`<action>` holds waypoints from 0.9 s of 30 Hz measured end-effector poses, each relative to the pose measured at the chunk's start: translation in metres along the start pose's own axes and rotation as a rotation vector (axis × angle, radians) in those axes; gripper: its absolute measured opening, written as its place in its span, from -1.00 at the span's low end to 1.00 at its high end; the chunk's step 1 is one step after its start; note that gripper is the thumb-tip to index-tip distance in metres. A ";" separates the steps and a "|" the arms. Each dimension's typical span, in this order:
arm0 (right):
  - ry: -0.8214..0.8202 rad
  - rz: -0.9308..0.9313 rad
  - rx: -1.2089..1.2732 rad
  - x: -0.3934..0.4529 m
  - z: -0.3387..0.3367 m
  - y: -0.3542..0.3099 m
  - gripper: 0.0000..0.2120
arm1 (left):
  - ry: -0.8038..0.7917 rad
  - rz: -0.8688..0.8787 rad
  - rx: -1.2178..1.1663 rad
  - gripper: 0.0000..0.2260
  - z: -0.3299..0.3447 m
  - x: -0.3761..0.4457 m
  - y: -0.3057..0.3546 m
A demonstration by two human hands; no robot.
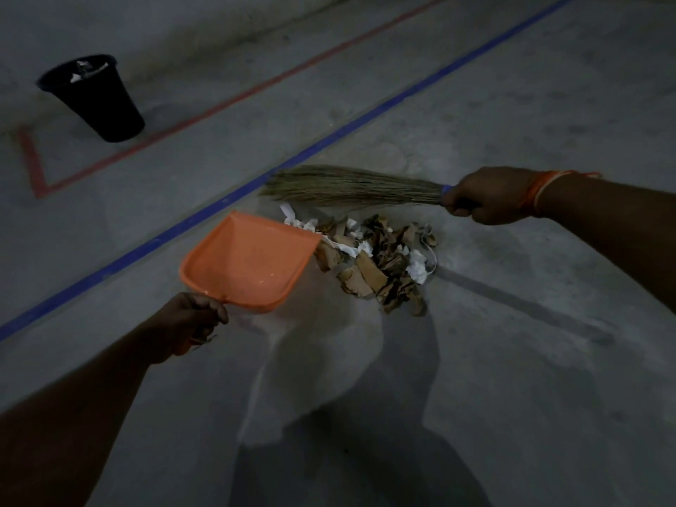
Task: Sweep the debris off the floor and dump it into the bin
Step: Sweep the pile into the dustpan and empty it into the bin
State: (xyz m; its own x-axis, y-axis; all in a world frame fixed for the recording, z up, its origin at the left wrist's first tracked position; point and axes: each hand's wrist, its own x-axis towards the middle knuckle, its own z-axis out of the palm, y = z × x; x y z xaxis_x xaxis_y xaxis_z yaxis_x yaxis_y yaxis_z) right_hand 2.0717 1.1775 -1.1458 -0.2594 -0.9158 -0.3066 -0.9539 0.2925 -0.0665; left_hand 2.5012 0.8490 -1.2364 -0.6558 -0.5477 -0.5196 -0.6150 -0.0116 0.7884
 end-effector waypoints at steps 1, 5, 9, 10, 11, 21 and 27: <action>0.006 0.000 -0.003 -0.001 -0.003 0.000 -0.75 | -0.001 -0.005 0.005 -0.77 0.000 0.001 0.000; 0.052 0.011 -0.013 0.010 -0.020 0.000 -0.72 | 0.000 -0.018 0.006 -0.73 -0.004 -0.002 -0.002; 0.083 0.002 -0.125 0.052 -0.033 -0.020 -0.74 | 0.016 -0.056 -0.019 -0.77 -0.006 -0.014 -0.005; 0.080 0.001 -0.166 0.064 -0.035 -0.027 -0.75 | 0.014 -0.060 -0.027 -0.76 -0.006 -0.018 -0.005; 0.076 0.007 -0.195 0.077 -0.037 -0.035 -0.76 | 0.013 -0.069 -0.042 -0.75 -0.006 -0.022 -0.006; -0.083 0.059 -0.361 0.121 -0.017 -0.060 -0.90 | -0.118 -0.167 -0.077 -0.84 -0.015 -0.044 -0.021; -0.118 -0.012 -0.441 0.042 0.009 -0.023 -0.83 | -0.139 -0.169 0.160 -0.76 -0.008 -0.024 -0.024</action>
State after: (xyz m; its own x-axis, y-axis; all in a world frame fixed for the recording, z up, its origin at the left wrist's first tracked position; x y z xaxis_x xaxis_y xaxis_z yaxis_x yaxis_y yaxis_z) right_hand 2.0838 1.1347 -1.1654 -0.2538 -0.8734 -0.4156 -0.9363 0.1141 0.3320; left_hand 2.5350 0.8553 -1.2402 -0.5850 -0.4288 -0.6884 -0.7750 0.0452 0.6304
